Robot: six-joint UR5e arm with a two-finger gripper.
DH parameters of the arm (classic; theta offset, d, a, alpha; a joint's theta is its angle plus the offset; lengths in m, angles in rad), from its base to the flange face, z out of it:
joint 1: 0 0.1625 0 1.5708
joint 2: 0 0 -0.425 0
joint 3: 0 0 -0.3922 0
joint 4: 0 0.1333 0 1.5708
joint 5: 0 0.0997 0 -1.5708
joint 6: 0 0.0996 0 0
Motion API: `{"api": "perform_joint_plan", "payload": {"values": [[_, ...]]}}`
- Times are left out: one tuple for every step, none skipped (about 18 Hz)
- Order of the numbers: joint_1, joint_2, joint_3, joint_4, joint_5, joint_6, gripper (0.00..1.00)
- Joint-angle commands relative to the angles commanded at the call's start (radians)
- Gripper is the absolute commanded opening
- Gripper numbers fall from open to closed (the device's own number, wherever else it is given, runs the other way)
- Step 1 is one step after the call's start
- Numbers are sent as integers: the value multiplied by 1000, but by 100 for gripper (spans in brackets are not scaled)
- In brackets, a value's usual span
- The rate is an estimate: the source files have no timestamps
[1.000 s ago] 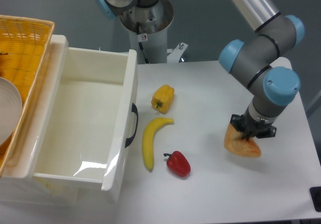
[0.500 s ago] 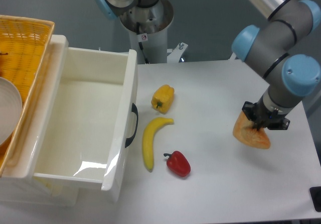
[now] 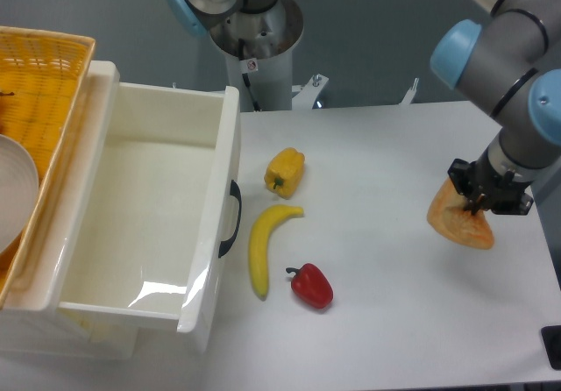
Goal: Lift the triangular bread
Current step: 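Lift the gripped bread slice up and away from the table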
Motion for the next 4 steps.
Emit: {"api": "perform_joint_plan", "payload": {"values": [[2, -2, 3, 0, 0, 0, 0], [2, -5, 5, -2, 0, 0, 0], [2, -5, 5, -2, -2, 0, 0], [2, -5, 5, -3, -2, 0, 0]]}}
